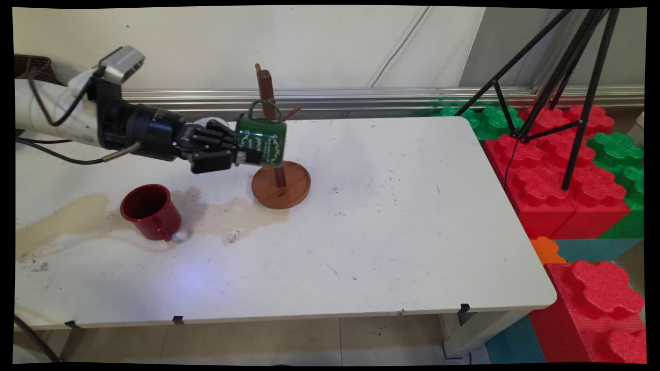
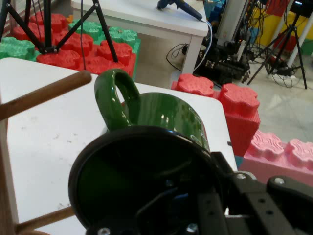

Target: Place the picked object on the table

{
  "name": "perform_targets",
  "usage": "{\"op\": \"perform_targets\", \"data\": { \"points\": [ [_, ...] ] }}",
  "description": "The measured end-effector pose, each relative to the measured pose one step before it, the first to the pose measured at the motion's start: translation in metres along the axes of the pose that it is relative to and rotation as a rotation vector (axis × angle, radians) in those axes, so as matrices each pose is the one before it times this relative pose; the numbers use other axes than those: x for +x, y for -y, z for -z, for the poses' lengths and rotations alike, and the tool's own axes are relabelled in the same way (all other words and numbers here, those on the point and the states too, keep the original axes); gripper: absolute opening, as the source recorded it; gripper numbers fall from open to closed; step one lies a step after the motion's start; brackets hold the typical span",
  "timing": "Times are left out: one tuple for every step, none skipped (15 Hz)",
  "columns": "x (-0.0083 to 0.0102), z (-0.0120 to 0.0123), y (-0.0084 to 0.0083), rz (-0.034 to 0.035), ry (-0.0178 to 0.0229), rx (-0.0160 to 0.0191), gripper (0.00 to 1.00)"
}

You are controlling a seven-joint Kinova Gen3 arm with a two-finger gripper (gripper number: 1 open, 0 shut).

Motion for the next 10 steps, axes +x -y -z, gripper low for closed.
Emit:
{"op": "perform_targets", "data": {
  "points": [
    [-0.00023, 0.00294, -0.00109, -0.00296, 0.00269, -0.00101, 0.00],
    [-0.00041, 0.00482, -0.00125, -0.00524, 0.00463, -0.00151, 0.00],
    [-0.00035, 0.00316, -0.00071, -0.00389, 0.00406, -0.00147, 0.00],
    [-0.00069, 0.00560, -0.00094, -0.00628, 0.00592, -0.00117, 0.00],
    [-0.00081, 0.00476, -0.00062, -0.00579, 0.00653, -0.00101, 0.00],
    [-0.00119, 0.00720, -0.00037, -0.00753, 0.00852, 0.00040, 0.00],
    [-0.00131, 0.00674, -0.00036, -0.00687, 0.00801, 0.00075, 0.00],
    [-0.00113, 0.00615, 0.00017, -0.00745, 0.00871, -0.00032, 0.00],
    [-0.00095, 0.00550, 0.00022, -0.00632, 0.00698, 0.00068, 0.00],
    [-0.00099, 0.00527, 0.00007, -0.00676, 0.00735, 0.00009, 0.00]
  ]
}}
